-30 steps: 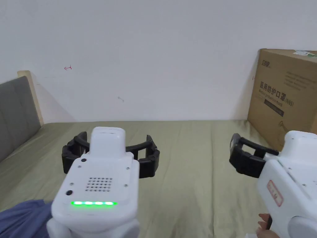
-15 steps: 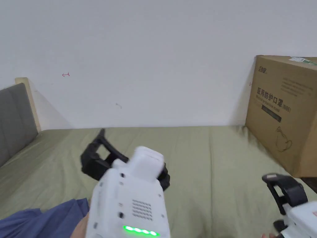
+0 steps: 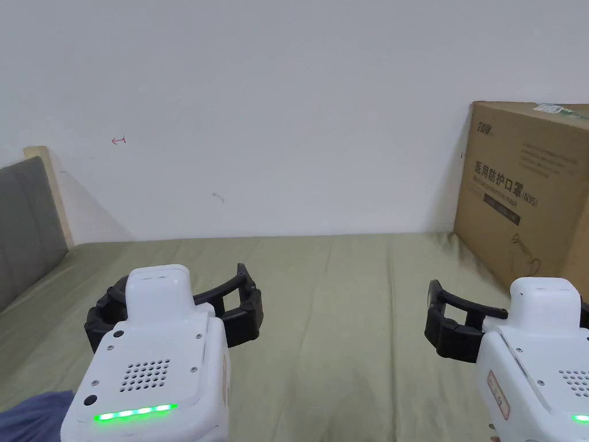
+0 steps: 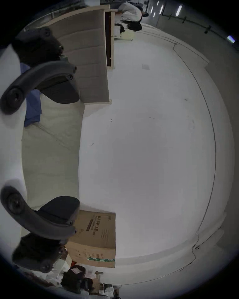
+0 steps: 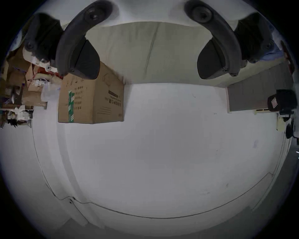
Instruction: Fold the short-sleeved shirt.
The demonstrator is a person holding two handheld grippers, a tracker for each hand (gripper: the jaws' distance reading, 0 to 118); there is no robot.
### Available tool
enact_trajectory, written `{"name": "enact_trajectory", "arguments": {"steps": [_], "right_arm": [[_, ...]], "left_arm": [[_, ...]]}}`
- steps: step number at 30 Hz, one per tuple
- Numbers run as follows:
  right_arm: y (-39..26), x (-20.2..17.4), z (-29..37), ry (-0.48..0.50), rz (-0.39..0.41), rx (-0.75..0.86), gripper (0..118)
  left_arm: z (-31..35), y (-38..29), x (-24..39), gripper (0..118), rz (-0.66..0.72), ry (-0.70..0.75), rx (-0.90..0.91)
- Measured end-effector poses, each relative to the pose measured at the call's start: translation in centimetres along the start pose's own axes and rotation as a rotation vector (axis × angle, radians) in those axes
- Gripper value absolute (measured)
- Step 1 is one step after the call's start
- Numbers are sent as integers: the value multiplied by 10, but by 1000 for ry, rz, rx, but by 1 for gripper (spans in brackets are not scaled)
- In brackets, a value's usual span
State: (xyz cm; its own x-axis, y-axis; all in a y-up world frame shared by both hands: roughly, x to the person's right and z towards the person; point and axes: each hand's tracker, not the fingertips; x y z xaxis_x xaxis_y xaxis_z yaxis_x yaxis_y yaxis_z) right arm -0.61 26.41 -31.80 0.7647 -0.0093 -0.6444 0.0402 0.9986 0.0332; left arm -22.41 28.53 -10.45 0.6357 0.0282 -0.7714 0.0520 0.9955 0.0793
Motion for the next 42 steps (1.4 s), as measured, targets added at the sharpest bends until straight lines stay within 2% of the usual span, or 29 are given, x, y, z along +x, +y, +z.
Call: {"name": "enact_trajectory", "arguments": {"steps": [8, 13, 20, 42], "right_arm": [[4, 1, 3, -14, 6, 0, 117], [7, 5, 3, -13, -35, -10, 117], [6, 3, 4, -14, 24, -6, 117], [5, 0, 3, -48, 30, -3, 117]], "left_arm": [[2, 0, 1, 115, -32, -6, 13], [1, 0, 3, 115, -32, -20, 1], [-3, 1, 3, 115, -12, -69, -44], [-1, 0, 11, 115, -59, -76, -28]]}}
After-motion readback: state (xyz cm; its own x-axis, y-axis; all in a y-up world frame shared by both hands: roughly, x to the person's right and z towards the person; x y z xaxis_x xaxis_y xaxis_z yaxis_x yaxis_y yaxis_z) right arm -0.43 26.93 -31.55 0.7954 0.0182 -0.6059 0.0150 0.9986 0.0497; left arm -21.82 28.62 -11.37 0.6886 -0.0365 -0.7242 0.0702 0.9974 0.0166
